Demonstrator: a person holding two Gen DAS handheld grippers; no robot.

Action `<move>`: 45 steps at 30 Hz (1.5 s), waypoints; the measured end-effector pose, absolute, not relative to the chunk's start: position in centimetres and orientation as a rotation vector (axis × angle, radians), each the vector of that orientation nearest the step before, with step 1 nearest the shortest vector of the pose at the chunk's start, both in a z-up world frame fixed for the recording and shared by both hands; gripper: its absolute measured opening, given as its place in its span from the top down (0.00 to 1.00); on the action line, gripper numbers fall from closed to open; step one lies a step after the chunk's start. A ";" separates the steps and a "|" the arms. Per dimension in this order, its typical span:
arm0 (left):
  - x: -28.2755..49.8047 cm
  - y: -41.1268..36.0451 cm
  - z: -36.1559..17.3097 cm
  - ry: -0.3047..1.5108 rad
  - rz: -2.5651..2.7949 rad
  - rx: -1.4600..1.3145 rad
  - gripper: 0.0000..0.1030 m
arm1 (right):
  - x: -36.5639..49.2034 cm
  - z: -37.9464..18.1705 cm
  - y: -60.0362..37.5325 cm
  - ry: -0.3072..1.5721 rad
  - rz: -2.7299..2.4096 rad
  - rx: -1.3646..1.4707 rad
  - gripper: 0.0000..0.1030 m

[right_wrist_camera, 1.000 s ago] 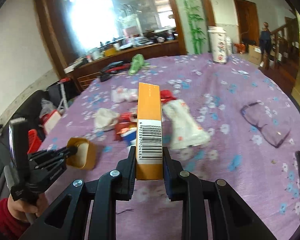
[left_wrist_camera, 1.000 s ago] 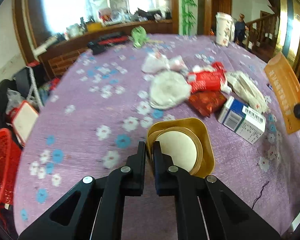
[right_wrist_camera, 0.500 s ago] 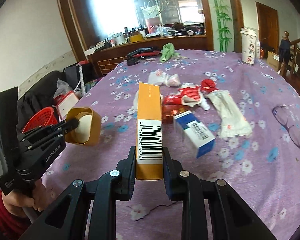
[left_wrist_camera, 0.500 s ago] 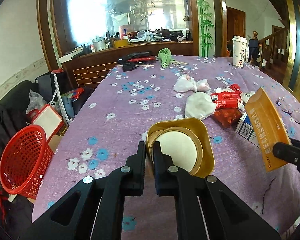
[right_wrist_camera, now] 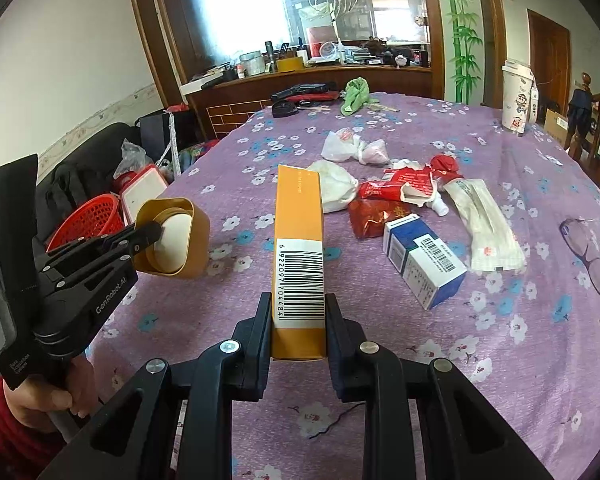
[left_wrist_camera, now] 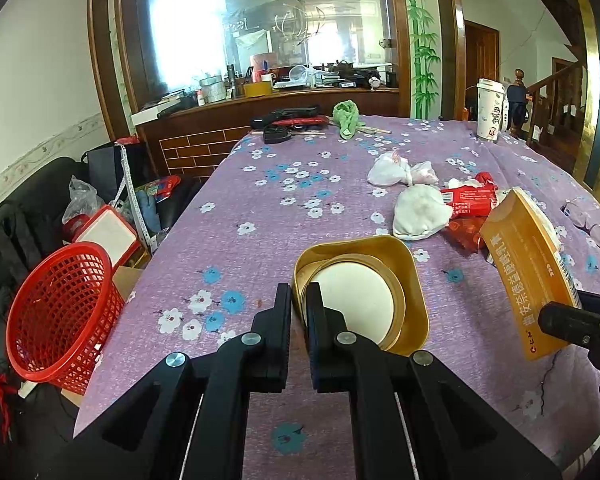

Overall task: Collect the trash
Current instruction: 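Carry the tape roll with the left tool over the red wastebasket and release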

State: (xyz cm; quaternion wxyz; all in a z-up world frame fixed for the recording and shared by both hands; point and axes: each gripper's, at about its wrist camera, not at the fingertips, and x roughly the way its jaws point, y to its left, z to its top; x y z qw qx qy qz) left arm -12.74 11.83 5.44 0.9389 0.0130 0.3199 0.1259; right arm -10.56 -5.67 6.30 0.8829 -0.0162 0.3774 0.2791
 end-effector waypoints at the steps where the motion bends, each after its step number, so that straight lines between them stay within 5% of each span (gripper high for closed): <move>1: -12.8 11.9 5.5 0.652 0.259 0.027 0.93 | -10.7 6.3 -5.6 0.785 0.582 -0.036 0.76; 45: -16.4 16.8 7.7 0.582 0.343 -0.038 0.93 | -12.2 8.1 0.3 0.770 0.672 -0.122 0.75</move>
